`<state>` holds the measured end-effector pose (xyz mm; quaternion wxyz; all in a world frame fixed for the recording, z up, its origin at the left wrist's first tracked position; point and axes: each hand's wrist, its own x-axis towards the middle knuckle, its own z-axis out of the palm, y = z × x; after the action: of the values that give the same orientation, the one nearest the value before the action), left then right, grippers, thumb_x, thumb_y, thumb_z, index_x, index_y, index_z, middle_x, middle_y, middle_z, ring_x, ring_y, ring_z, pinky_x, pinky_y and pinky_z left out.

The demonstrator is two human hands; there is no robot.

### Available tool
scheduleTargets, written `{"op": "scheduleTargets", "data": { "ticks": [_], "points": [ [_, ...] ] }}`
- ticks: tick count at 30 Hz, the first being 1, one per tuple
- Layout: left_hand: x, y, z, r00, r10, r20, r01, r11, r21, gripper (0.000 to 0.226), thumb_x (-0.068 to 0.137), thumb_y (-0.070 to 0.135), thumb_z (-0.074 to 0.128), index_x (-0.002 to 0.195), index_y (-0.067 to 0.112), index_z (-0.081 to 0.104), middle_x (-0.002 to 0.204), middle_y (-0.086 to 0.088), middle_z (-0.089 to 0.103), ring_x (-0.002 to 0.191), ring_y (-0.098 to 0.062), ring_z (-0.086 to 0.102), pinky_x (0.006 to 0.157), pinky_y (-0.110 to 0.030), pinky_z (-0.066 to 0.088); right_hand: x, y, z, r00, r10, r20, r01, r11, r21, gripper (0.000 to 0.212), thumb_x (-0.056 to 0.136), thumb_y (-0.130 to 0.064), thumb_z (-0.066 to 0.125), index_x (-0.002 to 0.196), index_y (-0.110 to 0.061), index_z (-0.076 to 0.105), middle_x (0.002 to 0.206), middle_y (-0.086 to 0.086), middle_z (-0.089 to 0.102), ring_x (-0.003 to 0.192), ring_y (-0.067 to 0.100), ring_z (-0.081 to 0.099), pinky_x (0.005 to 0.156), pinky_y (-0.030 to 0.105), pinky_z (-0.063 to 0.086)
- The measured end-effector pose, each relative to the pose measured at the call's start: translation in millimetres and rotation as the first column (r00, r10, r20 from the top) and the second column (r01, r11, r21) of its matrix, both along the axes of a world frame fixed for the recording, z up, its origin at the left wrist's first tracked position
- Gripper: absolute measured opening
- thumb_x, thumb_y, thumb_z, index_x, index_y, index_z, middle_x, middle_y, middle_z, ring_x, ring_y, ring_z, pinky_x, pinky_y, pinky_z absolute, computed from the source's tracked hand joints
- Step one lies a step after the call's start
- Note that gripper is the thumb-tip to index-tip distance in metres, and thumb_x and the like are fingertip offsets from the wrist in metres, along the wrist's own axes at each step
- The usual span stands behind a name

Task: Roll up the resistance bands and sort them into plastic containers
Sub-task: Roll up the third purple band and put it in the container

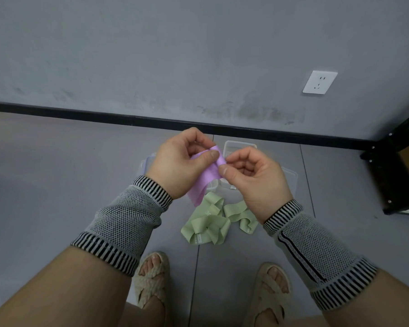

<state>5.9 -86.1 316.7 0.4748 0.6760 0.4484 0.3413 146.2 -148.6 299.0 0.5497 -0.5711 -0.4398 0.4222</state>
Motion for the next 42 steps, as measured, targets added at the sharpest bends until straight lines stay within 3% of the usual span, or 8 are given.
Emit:
{"op": "scheduleTargets", "data": {
  "ticks": [6, 11, 15, 23, 28, 31, 36, 42],
  "points": [
    [-1, 0, -2, 0.999, -0.016, -0.045, 0.018, 0.999, 0.046, 0.012, 0.084, 0.015, 0.068, 0.08, 0.024, 0.061, 0.075, -0.001, 0.071, 0.074, -0.017, 0.067, 0.076, -0.04, 0.055, 2, 0, 2, 0.997, 0.029, -0.066, -0.031, 0.999, -0.031, 0.01, 0.082, -0.003, 0.069, 0.087, -0.009, 0.064, 0.07, 0.0, 0.067, 0.061, 0.005, 0.062, 0.064, 0.019, 0.053],
    [-1, 1, -5, 0.991, 0.008, -0.136, 0.008, 0.993, 0.115, 0.011, 0.09, 0.021, 0.059, 0.087, 0.032, 0.058, 0.061, 0.008, 0.064, 0.057, -0.003, 0.054, 0.06, -0.023, 0.043, 4, 2, 1, 0.997, -0.002, -0.083, -0.003, 0.999, -0.051, 0.012, 0.083, 0.0, 0.066, 0.084, -0.011, 0.062, 0.064, 0.001, 0.064, 0.057, 0.009, 0.059, 0.06, 0.021, 0.051],
    [-7, 6, -7, 0.967, -0.027, -0.252, 0.041, 0.998, 0.051, 0.011, 0.09, 0.02, 0.057, 0.096, 0.029, 0.058, 0.052, 0.009, 0.057, 0.051, -0.002, 0.049, 0.057, -0.025, 0.044, 14, 5, 2, 0.986, -0.062, -0.155, 0.055, 0.997, -0.051, 0.014, 0.084, 0.0, 0.066, 0.083, -0.014, 0.062, 0.063, -0.002, 0.066, 0.06, 0.008, 0.06, 0.062, 0.024, 0.051],
    [-11, 7, 3, 0.994, -0.007, -0.112, 0.013, 0.998, 0.059, 0.02, 0.084, 0.012, 0.067, 0.088, 0.03, 0.059, 0.072, 0.008, 0.063, 0.065, -0.015, 0.057, 0.064, -0.037, 0.052, 19, 7, 1, 0.982, -0.124, -0.142, 0.117, 0.991, -0.062, 0.019, 0.082, 0.002, 0.066, 0.079, -0.015, 0.058, 0.063, -0.003, 0.061, 0.059, 0.009, 0.057, 0.061, 0.025, 0.05],
    [-9, 5, 3, 0.997, -0.043, -0.063, 0.049, 0.995, 0.087, 0.025, 0.084, 0.003, 0.063, 0.089, 0.027, 0.057, 0.071, 0.006, 0.06, 0.058, 0.002, 0.05, 0.059, -0.011, 0.041, 18, 11, -4, 0.987, -0.081, -0.137, 0.068, 0.993, -0.098, 0.018, 0.083, 0.001, 0.065, 0.088, -0.016, 0.063, 0.062, -0.008, 0.062, 0.06, 0.005, 0.058, 0.061, 0.024, 0.048],
    [-9, 5, 1, 0.996, -0.064, -0.059, 0.069, 0.993, 0.097, 0.027, 0.082, 0.006, 0.067, 0.089, 0.03, 0.057, 0.073, 0.006, 0.061, 0.063, -0.001, 0.053, 0.067, -0.02, 0.046, 17, 11, -6, 0.984, -0.014, -0.177, -0.015, 0.987, -0.161, 0.024, 0.086, 0.001, 0.061, 0.105, -0.013, 0.064, 0.074, -0.002, 0.063, 0.065, 0.005, 0.058, 0.062, 0.019, 0.049],
    [-9, 7, -1, 0.993, -0.064, -0.097, 0.075, 0.991, 0.114, 0.03, 0.083, 0.004, 0.066, 0.087, 0.032, 0.056, 0.074, 0.007, 0.06, 0.066, -0.003, 0.054, 0.071, -0.024, 0.049, 16, 13, -5, 0.976, 0.02, -0.217, -0.075, 0.967, -0.245, 0.019, 0.091, -0.002, 0.055, 0.089, -0.017, 0.066, 0.077, 0.003, 0.062, 0.065, 0.009, 0.052, 0.06, 0.019, 0.045],
    [-9, 8, -4, 0.992, -0.039, -0.122, 0.053, 0.992, 0.114, 0.03, 0.082, 0.005, 0.067, 0.086, 0.033, 0.056, 0.075, 0.006, 0.06, 0.07, -0.008, 0.054, 0.074, -0.028, 0.049, 19, 12, -5, 0.979, 0.007, -0.205, -0.058, 0.968, -0.243, 0.015, 0.086, 0.001, 0.061, 0.085, -0.013, 0.065, 0.067, -0.001, 0.063, 0.059, 0.007, 0.052, 0.055, 0.02, 0.039]
  ]
}}
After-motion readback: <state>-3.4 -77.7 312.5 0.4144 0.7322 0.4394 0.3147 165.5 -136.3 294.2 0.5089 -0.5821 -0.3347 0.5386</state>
